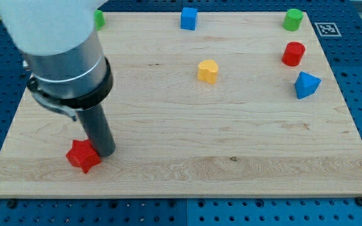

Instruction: Move the red star towards bottom left corner

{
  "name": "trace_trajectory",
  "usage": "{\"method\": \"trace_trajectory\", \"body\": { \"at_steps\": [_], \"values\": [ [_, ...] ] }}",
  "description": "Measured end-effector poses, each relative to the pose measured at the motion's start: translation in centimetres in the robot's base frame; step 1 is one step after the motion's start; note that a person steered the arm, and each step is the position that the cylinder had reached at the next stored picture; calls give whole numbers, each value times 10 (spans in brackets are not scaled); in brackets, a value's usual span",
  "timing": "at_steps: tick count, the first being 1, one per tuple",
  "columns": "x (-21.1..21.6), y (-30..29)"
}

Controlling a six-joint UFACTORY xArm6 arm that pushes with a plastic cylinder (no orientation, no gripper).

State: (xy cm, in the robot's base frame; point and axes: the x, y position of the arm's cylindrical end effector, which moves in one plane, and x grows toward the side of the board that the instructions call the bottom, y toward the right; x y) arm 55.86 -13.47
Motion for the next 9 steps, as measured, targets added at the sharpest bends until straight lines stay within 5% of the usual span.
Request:
{"method": "trace_trajectory", "body": {
  "at_steps": [4,9],
  "values": [
    [10,-43],
    [59,2]
  ]
}}
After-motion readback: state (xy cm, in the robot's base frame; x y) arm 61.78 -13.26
